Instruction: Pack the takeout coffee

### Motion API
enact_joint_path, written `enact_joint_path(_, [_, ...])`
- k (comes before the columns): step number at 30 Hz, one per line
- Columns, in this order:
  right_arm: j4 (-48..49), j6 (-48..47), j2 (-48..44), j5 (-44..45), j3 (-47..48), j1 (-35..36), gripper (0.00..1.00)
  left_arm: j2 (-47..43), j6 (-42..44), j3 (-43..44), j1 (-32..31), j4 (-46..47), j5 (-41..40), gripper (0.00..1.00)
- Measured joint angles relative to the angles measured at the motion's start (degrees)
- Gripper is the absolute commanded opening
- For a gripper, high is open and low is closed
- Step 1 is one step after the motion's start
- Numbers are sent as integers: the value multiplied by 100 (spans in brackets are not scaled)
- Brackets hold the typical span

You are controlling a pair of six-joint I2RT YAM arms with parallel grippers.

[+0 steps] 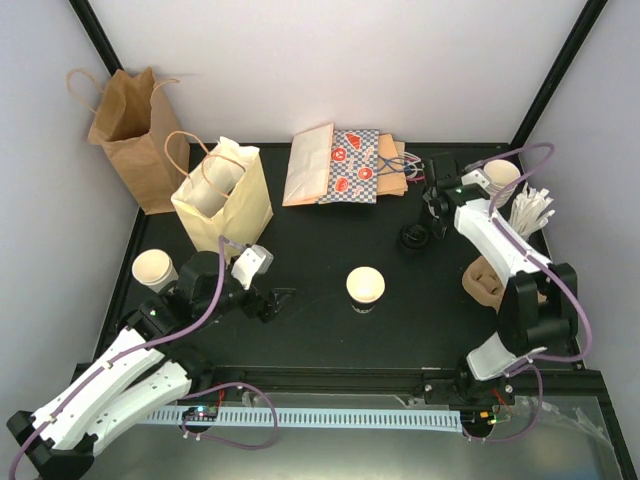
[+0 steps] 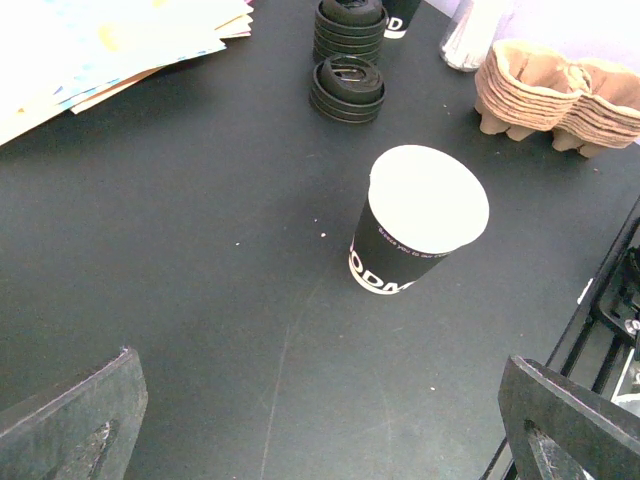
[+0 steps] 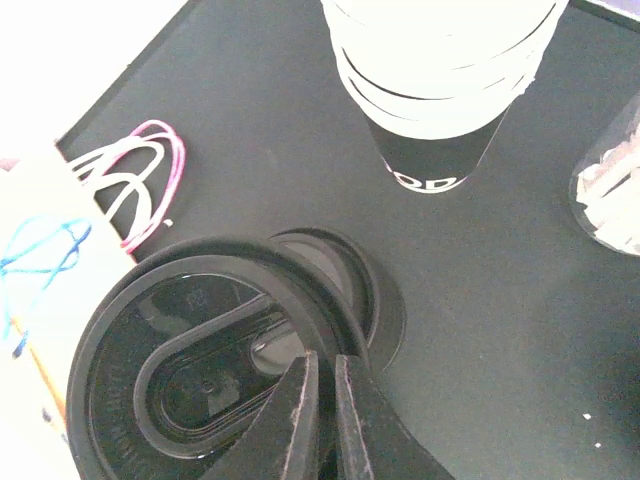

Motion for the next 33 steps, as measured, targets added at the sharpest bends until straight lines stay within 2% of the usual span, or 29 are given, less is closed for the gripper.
enact_joint_path(6, [-109,-457,-833,-4,-216,422,5,11,0,0,0,0,2,99])
enact_joint_path(17, [-234,-1189,-2343,-549,-1491,1484,4,243,-4,4,0,4,-2,99])
enact_joint_path(19, [-293,-1309,-2498,-675,-1617,1655,10,315,-7,22,0,-11,-17,99])
enact_joint_path(26, [-382,-2048,-2833,-1091,-1838,1687,57,426,-111,249,0,-74,-160,99])
enact_joint_path(33, [-205,-2627,-2229,-1976,-1840,1687,61,776,-474,278,0,0,-179,99])
